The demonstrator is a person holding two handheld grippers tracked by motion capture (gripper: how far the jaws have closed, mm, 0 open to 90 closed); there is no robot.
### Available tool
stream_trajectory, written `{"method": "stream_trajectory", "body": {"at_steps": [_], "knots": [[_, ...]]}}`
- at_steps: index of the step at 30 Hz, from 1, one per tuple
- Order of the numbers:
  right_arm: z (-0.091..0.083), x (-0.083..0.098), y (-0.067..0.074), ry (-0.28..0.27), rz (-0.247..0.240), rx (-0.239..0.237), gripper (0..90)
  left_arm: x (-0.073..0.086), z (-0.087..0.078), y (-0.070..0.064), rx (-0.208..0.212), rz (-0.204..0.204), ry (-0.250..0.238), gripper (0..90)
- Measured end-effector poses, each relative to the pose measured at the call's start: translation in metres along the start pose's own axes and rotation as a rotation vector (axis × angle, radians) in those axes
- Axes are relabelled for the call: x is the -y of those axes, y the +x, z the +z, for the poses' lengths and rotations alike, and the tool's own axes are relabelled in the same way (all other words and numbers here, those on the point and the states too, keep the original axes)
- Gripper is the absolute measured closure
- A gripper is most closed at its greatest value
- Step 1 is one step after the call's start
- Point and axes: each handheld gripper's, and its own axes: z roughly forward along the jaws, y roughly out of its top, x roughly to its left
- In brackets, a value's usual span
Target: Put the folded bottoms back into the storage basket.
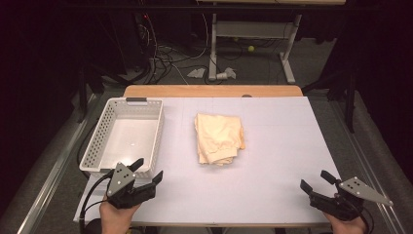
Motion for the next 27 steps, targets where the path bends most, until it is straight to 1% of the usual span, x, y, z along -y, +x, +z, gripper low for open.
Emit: {"method": "stream_trajectory", "body": {"at_steps": [8,13,15,18,19,24,27], "knots": [[0.000,0.000,0.000,0.002,-0.003,-0.001,18.2,-0.002,0.004,-0.001,0.019,-0.010,-0.003,24.9],[0.000,0.000,0.000,0.002,-0.004,-0.002,18.2,-0.003,0.007,-0.002,0.028,-0.010,0.001,24.9],[0.000,0.000,0.000,0.002,-0.004,-0.002,18.2,-0.004,0.009,-0.003,0.031,-0.003,0.011,24.9],[0.000,0.000,0.000,0.005,-0.007,-0.002,18.2,-0.006,0.014,-0.007,0.039,0.020,0.026,26.4],[0.000,0.000,0.000,0.004,-0.006,-0.002,18.2,-0.006,0.014,-0.007,0.039,0.020,0.026,26.4],[0.000,0.000,0.000,0.004,-0.002,-0.003,18.2,-0.010,0.021,-0.010,0.065,0.031,0.044,26.3],[0.000,0.000,0.000,0.005,-0.005,-0.004,18.2,-0.011,0.025,-0.013,0.071,0.036,0.043,26.3]]}}
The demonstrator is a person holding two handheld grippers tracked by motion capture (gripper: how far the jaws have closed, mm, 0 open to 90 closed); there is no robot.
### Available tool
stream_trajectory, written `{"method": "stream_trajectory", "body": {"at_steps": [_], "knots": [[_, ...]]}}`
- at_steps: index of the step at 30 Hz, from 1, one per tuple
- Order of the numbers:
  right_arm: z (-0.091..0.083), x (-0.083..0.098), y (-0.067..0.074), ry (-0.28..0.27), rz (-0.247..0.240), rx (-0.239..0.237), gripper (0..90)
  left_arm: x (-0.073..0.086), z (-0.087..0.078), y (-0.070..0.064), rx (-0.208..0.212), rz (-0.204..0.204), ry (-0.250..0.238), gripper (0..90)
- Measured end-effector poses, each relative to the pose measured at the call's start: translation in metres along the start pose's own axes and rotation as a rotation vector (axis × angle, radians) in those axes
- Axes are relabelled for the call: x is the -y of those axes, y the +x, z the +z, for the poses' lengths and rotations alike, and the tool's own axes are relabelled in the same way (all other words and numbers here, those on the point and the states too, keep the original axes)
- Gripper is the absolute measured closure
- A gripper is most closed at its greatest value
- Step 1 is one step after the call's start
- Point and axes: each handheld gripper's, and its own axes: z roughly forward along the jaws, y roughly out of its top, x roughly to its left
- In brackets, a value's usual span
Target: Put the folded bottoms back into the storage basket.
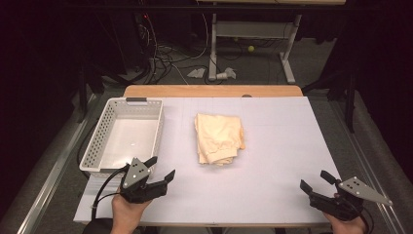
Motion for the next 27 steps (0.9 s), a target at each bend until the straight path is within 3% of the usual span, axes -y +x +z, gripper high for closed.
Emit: {"method": "stream_trajectory", "body": {"at_steps": [5,27], "knots": [[-0.001,0.000,0.000,-0.002,-0.001,0.000,18.2,-0.002,0.008,-0.006,0.028,-0.029,-0.005,26.4],[-0.002,0.000,0.001,-0.006,-0.006,-0.004,18.2,-0.011,0.028,-0.021,0.047,0.006,0.011,26.0]]}}
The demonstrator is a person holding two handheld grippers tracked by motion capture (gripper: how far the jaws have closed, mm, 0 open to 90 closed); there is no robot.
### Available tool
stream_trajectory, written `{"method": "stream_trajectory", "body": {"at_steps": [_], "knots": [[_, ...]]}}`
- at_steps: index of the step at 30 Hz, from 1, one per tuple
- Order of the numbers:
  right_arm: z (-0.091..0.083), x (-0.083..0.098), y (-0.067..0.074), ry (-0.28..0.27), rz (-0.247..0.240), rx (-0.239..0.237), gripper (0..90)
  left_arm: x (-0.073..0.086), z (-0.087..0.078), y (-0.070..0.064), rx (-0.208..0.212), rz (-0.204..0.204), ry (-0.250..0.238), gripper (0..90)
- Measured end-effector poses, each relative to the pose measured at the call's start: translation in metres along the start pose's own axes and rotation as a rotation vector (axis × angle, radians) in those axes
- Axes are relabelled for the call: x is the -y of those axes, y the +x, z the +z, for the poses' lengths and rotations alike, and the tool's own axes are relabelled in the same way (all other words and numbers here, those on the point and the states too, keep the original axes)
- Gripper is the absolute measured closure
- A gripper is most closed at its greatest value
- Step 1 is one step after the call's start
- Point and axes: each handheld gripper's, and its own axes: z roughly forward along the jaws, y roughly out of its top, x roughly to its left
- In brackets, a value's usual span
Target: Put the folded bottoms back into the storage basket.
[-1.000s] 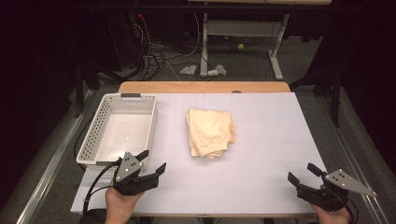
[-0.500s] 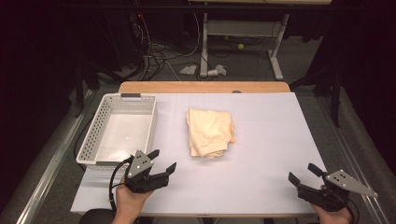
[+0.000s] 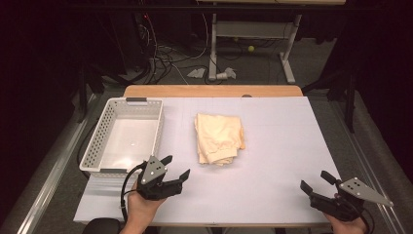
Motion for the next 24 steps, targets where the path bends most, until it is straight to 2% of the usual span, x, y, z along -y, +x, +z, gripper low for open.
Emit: {"method": "stream_trajectory", "body": {"at_steps": [5,7,11,14,24], "knots": [[0.000,0.000,0.000,-0.001,-0.004,-0.011,18.2,-0.003,0.008,-0.006,0.002,0.018,0.008,26.0],[0.000,0.000,0.000,-0.001,-0.003,-0.011,18.2,-0.005,0.010,-0.008,-0.012,0.020,-0.005,24.2],[0.000,0.000,0.000,0.002,-0.007,-0.019,18.2,-0.009,0.016,-0.010,-0.014,0.017,-0.006,23.1],[0.001,0.000,0.000,0.004,-0.011,-0.025,18.3,-0.012,0.023,-0.010,-0.005,0.005,0.008,23.0],[0.000,0.000,0.001,0.001,-0.006,-0.022,18.3,-0.024,0.038,-0.013,0.015,0.013,0.013,23.0]]}}
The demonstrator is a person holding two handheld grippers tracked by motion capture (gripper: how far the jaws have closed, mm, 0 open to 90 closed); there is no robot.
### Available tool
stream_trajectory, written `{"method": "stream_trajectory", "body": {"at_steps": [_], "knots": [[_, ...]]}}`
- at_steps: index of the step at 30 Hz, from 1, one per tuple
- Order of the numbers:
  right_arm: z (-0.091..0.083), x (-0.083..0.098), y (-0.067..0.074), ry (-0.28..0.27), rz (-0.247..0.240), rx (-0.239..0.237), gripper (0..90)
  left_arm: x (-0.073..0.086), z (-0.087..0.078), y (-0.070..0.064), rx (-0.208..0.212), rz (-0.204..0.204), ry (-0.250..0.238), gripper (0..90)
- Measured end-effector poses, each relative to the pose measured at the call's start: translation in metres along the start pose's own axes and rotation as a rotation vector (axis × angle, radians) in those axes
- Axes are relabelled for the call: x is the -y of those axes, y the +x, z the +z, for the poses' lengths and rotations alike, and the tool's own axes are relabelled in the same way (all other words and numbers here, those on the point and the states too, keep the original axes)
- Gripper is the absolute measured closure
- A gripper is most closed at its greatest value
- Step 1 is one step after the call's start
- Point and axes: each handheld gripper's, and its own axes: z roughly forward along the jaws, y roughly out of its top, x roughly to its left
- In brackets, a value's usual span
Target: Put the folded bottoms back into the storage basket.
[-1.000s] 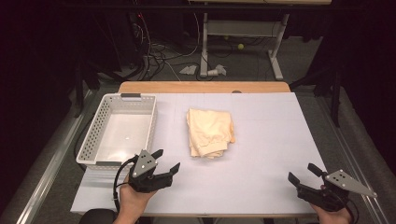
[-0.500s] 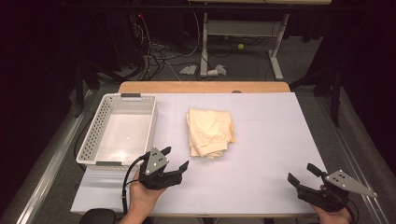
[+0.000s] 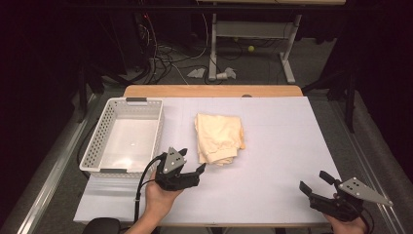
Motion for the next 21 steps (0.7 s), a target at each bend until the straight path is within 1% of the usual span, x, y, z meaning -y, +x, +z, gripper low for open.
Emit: {"method": "stream_trajectory", "body": {"at_steps": [3,5,10,13,17,20,21], "knots": [[-0.001,0.000,0.000,-0.003,0.001,0.004,18.3,-0.004,0.003,0.000,0.004,-0.007,0.010,23.3],[-0.001,0.000,0.000,-0.004,0.001,0.003,18.3,-0.010,0.005,0.001,0.010,-0.020,0.028,23.3],[0.000,0.000,-0.001,-0.003,0.004,-0.001,18.3,-0.018,0.017,0.003,-0.003,-0.017,0.052,23.3],[0.000,0.000,-0.001,-0.003,0.004,-0.001,18.3,-0.022,0.023,0.004,-0.007,-0.016,0.075,23.3],[0.000,0.000,-0.001,-0.003,0.004,-0.001,18.3,-0.027,0.028,0.005,-0.012,-0.019,0.091,23.3],[0.000,0.000,-0.001,0.000,0.007,-0.001,18.3,-0.032,0.033,0.010,-0.031,-0.033,0.111,23.1],[0.000,0.000,-0.001,-0.001,0.008,-0.001,18.3,-0.033,0.035,0.011,-0.031,-0.037,0.120,23.1]]}}
